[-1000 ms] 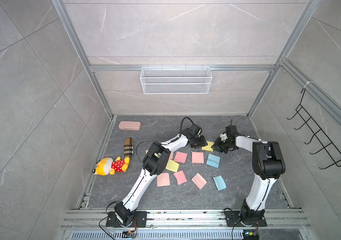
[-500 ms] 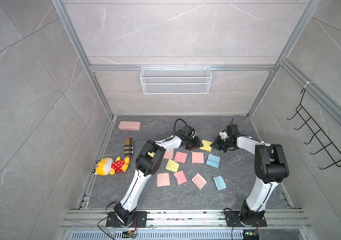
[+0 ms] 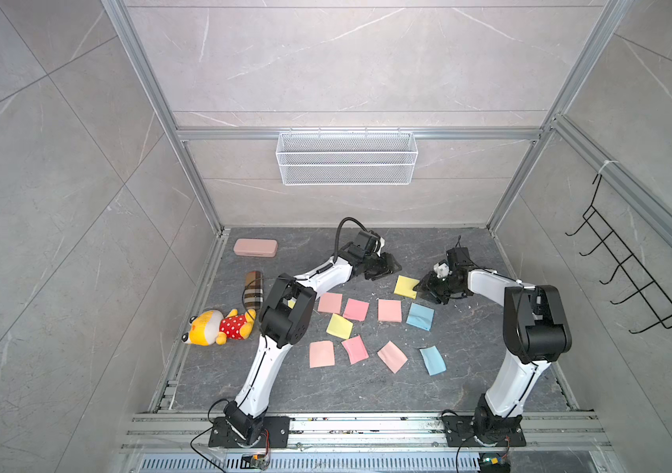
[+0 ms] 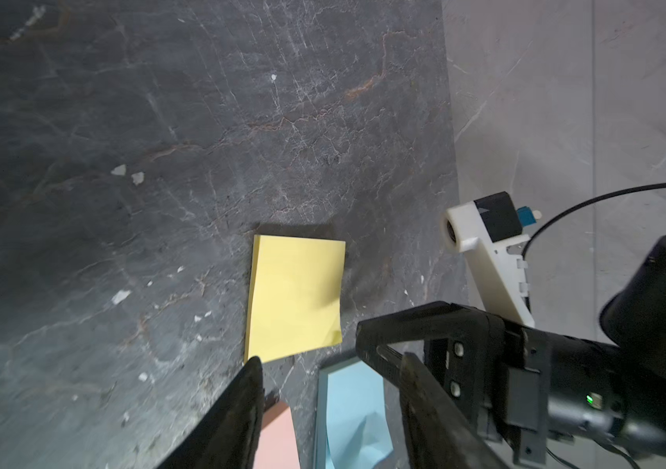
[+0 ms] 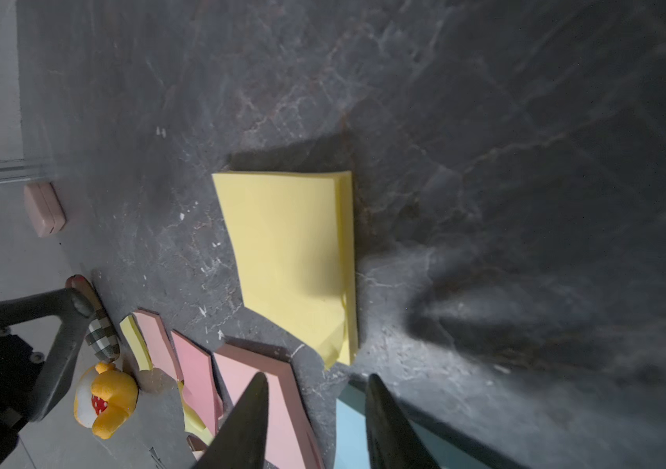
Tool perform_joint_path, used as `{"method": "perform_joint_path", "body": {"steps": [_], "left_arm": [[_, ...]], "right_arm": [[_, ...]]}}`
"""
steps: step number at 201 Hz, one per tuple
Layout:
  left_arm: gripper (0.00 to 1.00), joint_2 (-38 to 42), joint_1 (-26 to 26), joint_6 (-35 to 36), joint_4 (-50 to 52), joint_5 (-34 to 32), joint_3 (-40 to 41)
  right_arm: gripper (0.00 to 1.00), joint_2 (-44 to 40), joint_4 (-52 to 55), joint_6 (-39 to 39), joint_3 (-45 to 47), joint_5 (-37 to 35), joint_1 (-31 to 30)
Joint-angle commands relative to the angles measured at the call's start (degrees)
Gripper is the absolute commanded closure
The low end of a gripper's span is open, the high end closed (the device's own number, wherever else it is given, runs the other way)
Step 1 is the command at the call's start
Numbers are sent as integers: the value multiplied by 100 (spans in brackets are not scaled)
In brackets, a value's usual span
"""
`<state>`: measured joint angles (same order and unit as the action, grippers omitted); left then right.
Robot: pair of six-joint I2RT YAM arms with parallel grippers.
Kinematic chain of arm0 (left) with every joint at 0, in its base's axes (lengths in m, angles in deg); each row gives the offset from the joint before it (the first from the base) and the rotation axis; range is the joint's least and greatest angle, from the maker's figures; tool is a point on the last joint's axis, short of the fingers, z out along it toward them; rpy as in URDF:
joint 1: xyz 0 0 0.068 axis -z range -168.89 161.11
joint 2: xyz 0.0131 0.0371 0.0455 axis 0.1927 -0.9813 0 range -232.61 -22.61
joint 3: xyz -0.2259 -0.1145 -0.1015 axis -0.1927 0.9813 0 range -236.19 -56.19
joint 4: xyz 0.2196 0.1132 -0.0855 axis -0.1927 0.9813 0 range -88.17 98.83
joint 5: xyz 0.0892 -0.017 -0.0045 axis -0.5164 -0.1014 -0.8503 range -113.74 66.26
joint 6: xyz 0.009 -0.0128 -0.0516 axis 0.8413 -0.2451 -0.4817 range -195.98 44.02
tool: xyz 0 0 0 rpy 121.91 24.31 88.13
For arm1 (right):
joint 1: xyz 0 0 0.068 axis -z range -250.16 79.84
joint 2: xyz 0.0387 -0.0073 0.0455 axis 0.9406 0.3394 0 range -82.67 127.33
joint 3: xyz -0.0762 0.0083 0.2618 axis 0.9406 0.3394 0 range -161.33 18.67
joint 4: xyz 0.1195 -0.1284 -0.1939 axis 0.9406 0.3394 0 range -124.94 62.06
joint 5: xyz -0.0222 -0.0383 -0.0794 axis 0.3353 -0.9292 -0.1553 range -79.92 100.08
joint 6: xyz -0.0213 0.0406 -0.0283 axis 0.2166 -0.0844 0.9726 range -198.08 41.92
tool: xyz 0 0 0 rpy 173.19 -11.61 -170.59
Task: Tear off pages from different memo pads
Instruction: Adjust the memo pad at the center of the board, then pick up the memo pad from the center of the board.
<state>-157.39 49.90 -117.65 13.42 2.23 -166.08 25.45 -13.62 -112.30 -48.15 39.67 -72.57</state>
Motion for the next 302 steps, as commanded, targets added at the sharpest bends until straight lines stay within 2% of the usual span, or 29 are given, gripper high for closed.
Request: {"method": "perform_joint_path", "body": {"steps": [1,50,72,97,112,130,164,235,259,275,284,302], "left_arm": [[45,-550,165,386,819,-223,-485],[49,-862,296,311,877,-201,-557],[55,-909,296,213,844,-83,-510],[58,-787,296,207,743,-110,-288],[58,-764,297,236,730,-110,-245],[59,-770,296,247,741,-96,-244],[59,-783,296,242,748,-88,-223],[59,-728,246,223,703,-88,-130],[59,-474,129,228,662,-24,-4],[57,4,-77,88,196,215,599],[54,490,-244,-232,-590,513,1259],[47,1147,-623,-1340,-2443,1212,2515]], "right_arm": [[58,235,344,227,-254,-304,-62],[61,582,213,231,-444,-340,-267],[70,644,72,213,-453,-307,-330],[76,342,-45,237,-348,-419,-339],[74,250,46,305,-381,-501,-338],[64,260,53,304,-426,-506,-340],[63,366,-31,227,-498,-556,-339],[88,74,-384,143,-204,-438,-339],[93,-20,-442,98,-158,-377,-335],[93,-210,-437,80,-99,-227,-335],[94,-383,-409,42,-49,-68,-332],[94,-762,-437,-131,125,533,-344]]}}
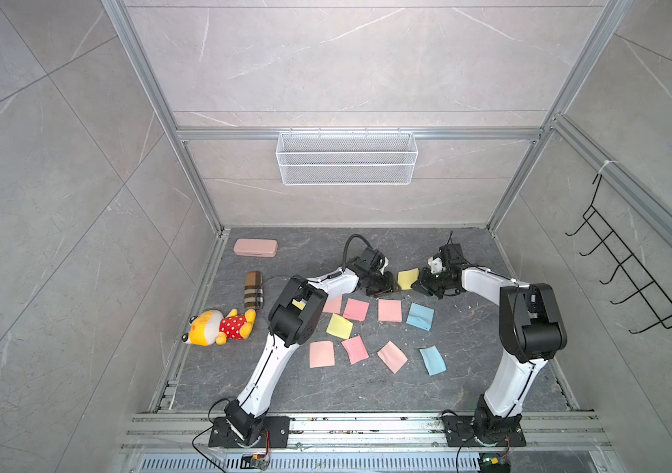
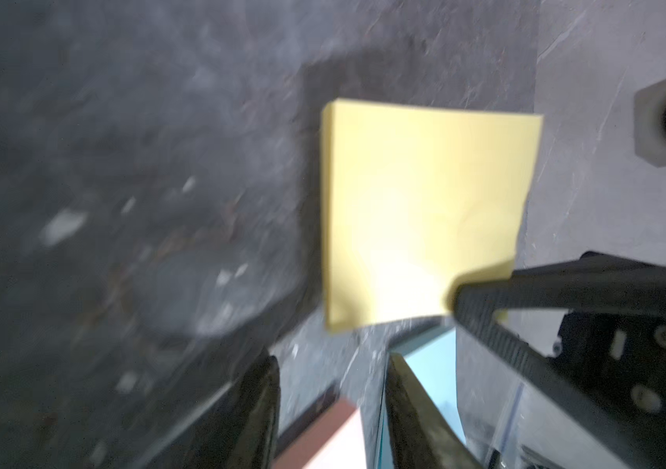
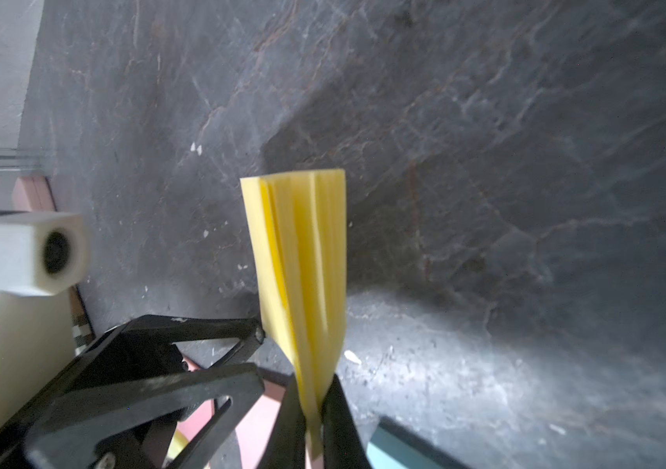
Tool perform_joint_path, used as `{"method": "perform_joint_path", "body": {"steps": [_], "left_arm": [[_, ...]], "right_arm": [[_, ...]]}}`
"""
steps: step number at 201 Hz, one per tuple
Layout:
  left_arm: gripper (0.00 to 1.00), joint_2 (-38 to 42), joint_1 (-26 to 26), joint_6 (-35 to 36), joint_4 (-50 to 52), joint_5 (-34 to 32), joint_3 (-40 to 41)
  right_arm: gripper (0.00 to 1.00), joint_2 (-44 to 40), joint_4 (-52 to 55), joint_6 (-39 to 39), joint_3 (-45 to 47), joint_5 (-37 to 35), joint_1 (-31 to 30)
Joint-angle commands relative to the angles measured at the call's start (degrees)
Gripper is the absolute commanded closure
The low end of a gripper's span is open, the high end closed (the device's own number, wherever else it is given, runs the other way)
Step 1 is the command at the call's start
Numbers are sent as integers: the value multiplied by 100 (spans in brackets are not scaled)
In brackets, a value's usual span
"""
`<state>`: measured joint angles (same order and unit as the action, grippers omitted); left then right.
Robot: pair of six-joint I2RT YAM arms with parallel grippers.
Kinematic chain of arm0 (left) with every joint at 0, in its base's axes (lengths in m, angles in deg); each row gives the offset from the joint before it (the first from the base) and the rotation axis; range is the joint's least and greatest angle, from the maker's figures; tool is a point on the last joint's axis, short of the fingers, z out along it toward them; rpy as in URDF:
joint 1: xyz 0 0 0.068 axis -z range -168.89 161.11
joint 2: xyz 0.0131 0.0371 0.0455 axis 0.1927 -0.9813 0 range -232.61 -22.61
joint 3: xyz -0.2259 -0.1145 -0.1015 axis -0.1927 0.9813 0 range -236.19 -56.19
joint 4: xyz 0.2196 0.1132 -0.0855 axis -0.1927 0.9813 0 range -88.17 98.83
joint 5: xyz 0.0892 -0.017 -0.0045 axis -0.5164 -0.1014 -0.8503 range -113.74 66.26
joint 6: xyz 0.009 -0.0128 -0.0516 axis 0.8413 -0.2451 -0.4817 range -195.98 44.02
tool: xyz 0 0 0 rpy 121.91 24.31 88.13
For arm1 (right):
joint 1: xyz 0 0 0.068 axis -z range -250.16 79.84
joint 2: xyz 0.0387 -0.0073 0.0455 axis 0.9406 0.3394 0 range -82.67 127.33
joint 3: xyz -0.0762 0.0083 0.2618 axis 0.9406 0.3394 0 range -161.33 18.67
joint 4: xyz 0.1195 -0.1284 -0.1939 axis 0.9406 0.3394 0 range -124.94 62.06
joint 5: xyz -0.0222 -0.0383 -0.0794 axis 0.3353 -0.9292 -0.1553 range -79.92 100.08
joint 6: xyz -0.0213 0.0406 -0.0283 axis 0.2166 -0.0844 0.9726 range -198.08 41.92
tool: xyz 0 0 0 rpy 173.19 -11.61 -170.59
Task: Tear off pages from different memo pads
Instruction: Pick up the memo pad from the center of the board, then adjust the memo pad.
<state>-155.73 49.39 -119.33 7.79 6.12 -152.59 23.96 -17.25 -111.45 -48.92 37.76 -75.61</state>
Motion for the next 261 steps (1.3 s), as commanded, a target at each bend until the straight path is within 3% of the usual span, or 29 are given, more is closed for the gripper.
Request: {"method": "perform_joint_path", "body": {"steps": [1,19,50,85,124,164,178,189,202,221,238,261], "left_arm": [[46,1012,-592,-1235,-1954,861,1215],[41,1388,-802,-1950,-3054,1167,1917],[38,1855,-780,-2535,-3850,1395,2530],[38,2349,-741,-2582,-3971,1507,2952],[49,2707,-635,-2609,-4016,1712,3297],[38,3222,-924,-3262,-5100,1441,4119],[38,3322,-895,-3330,-5266,1399,4159],[38,3359,-841,-3257,-5105,1488,4095],[38,3470,-901,-3029,-4750,1714,4107],[34,3917,-1165,-1852,-3218,2203,3910],[30,4238,-1177,-472,-1448,2279,3480],[33,4151,-1060,-332,-1175,2757,3415]], "right_arm": [[94,-637,-87,-242,215,762,-42],[94,-1069,-188,-488,489,1362,-134],[93,-1726,-7,-736,865,1832,-504],[93,-2166,-16,-1056,1099,2192,-862],[94,-2356,188,-1085,1125,2233,-929],[95,-2574,-479,-1791,1388,2288,-932],[95,-2552,-433,-1723,1295,2450,-964],[95,-2455,-157,-1380,1115,2687,-1005],[95,-2309,1024,-444,640,2681,-1018],[95,-2068,2815,1077,-247,2382,-1132],[95,-2028,3048,1331,-440,2296,-1381],[95,-1945,3052,1420,-624,2365,-1612]]}}
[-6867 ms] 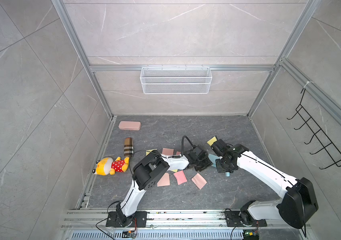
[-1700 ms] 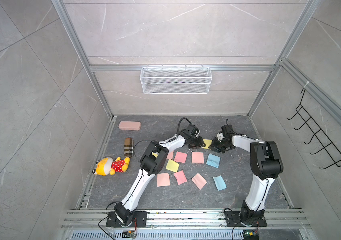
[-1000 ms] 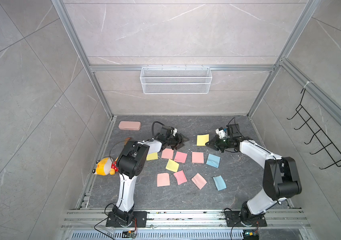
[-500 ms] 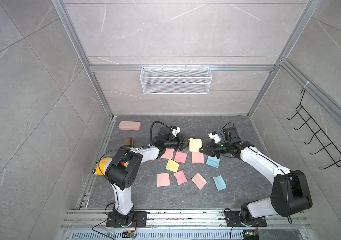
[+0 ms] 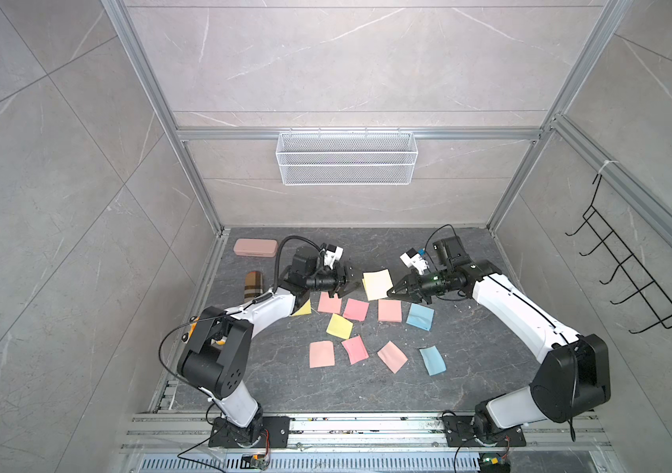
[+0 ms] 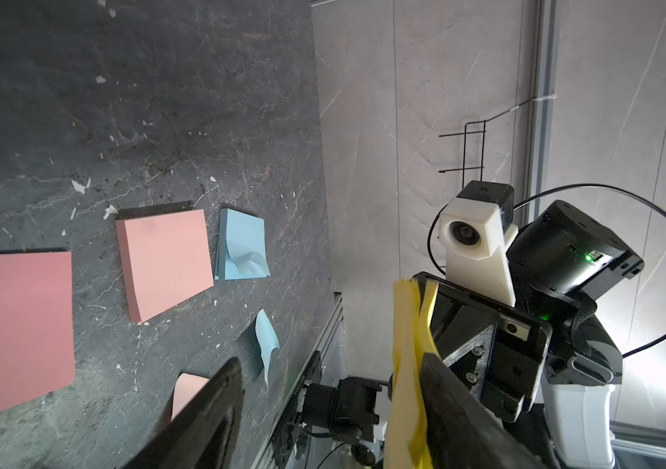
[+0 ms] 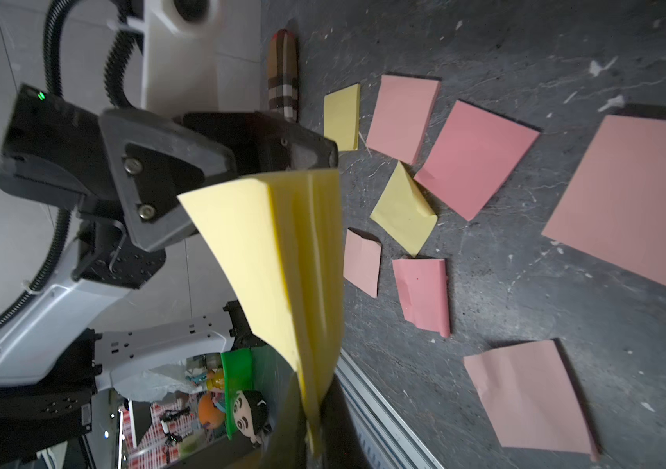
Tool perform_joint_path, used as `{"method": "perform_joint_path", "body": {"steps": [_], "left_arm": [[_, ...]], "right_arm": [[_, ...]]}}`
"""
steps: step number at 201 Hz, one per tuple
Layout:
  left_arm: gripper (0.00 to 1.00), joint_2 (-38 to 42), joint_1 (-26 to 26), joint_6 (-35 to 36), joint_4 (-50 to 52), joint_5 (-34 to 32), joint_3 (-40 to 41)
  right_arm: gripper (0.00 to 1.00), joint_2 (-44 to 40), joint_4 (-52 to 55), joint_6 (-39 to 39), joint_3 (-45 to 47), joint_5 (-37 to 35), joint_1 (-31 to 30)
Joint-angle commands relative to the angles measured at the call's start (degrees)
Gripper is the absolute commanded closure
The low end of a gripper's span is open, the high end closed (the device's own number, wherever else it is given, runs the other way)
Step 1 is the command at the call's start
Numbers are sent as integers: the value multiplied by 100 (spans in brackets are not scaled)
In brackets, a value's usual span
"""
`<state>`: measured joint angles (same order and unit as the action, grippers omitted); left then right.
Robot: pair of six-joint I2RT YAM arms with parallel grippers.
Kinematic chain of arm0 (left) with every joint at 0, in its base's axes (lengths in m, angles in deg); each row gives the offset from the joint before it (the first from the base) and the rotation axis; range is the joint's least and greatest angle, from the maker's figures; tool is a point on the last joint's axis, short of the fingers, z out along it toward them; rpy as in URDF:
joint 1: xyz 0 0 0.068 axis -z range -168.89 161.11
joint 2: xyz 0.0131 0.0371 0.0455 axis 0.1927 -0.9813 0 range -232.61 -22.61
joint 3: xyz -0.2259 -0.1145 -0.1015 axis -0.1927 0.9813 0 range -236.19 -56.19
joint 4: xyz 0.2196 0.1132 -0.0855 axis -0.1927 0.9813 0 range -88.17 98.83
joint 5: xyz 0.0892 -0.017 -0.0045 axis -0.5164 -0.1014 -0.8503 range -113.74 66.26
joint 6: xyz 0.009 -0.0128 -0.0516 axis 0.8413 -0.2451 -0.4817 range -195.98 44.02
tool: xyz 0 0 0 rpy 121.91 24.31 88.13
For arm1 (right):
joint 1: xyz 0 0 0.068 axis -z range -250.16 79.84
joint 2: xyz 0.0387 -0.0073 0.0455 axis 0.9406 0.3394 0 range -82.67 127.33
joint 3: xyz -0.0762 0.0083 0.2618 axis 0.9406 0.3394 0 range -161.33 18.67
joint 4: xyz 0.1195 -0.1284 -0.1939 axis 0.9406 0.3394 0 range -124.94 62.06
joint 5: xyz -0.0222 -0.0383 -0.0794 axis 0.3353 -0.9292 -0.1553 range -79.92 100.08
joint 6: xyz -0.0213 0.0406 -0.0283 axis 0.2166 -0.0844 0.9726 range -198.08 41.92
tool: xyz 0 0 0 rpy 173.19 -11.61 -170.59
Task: Tear off pages from different memo pads
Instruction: Adjust the memo pad.
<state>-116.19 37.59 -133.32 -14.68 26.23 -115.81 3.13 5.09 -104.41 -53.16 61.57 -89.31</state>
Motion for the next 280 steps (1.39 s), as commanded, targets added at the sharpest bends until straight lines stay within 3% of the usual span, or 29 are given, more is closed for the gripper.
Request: {"method": "perform_joint_path", "body": {"steps": [1,41,59,108,136,169,186,210,234,253,280], "left_arm": [[33,194,125,1058,1080,761,-262],[33,646,-245,515,442,937,128],[35,710,-196,936,1074,973,-143],[55,697,-41,1316,1594,1223,-202],[56,661,45,1508,1786,1286,-296],[89,622,49,1485,1800,1350,-310],[100,615,12,1399,1765,1270,-353],[100,610,-191,593,1011,1001,-130],[100,677,-314,-793,-646,244,525],[100,666,-221,-1501,-1631,-510,989],[100,632,-30,-1707,-1979,-1120,1255]], "right_arm": [[95,138,816,721,-204,-16,-244],[95,208,910,805,-298,86,-263],[95,192,825,739,-301,172,-278],[94,209,616,551,-280,441,-280],[94,213,549,514,-289,509,-284],[93,210,550,506,-279,505,-282],[84,177,545,494,-288,433,-275],[67,-100,179,48,-58,-41,-88],[59,-656,-1342,-1388,1012,-259,252],[53,-948,-2138,-2039,1492,-655,-21],[49,-1228,-3318,-2914,2030,-1131,-496]]}}
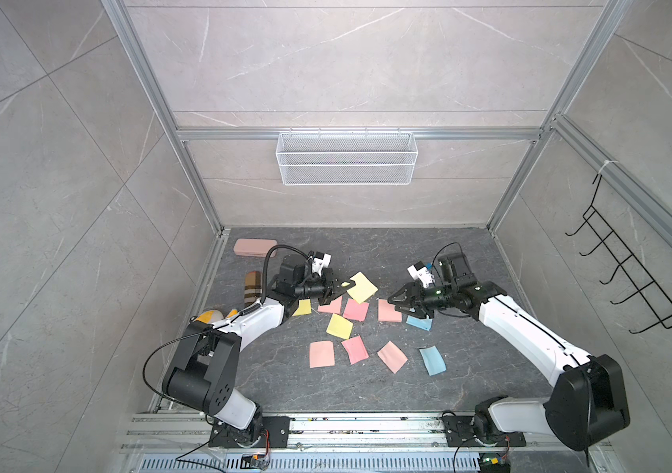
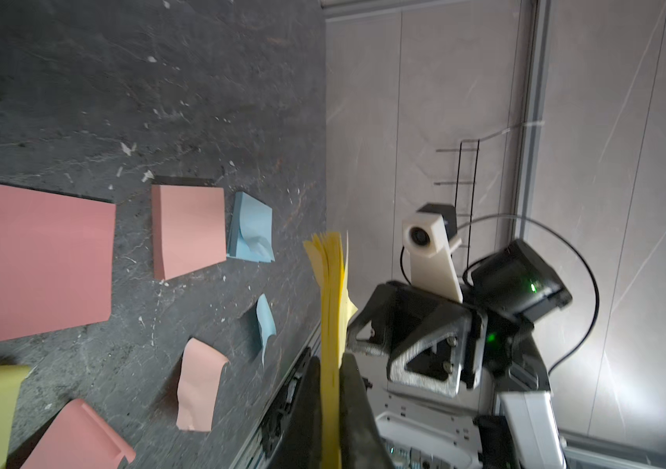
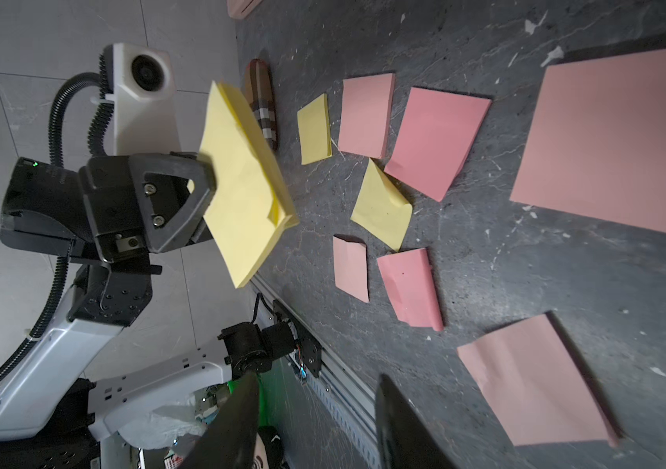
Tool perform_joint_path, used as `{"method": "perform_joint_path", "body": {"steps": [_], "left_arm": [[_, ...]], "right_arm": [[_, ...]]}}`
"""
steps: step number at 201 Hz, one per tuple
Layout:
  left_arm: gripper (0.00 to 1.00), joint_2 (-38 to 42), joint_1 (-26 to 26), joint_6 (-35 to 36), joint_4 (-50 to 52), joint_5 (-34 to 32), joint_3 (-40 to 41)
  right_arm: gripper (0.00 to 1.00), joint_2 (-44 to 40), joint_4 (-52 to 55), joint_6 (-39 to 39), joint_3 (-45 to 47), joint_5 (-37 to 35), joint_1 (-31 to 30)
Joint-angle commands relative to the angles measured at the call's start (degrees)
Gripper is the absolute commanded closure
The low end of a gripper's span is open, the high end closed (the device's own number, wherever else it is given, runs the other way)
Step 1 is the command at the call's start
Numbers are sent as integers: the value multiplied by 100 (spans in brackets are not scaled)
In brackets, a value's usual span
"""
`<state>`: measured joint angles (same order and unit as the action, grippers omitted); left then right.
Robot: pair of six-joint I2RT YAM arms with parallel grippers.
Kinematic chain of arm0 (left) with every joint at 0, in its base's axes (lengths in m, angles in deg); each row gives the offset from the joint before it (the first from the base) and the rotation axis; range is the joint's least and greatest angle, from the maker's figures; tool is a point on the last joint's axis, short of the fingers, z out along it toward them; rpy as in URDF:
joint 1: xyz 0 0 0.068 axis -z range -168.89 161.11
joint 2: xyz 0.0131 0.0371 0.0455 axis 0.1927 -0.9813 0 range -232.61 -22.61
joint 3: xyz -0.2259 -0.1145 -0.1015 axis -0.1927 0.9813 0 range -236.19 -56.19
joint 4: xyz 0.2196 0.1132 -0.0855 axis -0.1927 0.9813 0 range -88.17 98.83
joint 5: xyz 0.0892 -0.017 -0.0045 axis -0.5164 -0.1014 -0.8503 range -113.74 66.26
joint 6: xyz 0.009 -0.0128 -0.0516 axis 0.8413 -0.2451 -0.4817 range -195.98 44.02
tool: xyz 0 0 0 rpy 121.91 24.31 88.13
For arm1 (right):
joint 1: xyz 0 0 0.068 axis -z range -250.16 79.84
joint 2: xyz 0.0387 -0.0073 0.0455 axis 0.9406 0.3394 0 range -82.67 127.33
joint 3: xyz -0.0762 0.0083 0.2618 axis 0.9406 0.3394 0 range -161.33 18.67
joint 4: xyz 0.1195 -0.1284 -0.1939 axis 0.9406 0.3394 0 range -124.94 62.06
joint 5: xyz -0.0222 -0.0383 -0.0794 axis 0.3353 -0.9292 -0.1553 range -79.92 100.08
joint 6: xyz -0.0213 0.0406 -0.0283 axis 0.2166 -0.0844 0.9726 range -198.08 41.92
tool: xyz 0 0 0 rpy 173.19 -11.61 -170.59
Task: Tear off pages from different memo pads
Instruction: Adjust the memo pad.
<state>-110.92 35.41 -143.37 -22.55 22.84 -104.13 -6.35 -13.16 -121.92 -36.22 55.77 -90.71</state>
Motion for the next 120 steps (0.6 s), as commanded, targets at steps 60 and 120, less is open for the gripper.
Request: {"method": "perform_joint_path", "body": {"steps": [60,120], "left_arm": [[100,-295,829,-1290,-2175,-1397,217],[100,-217,928,-1133,-1965,-1122,139]], "right_arm": [[49,167,-3010,-2297,751,-1138,-825],[75,356,-3022,-2201,607,-1352,-628]]}}
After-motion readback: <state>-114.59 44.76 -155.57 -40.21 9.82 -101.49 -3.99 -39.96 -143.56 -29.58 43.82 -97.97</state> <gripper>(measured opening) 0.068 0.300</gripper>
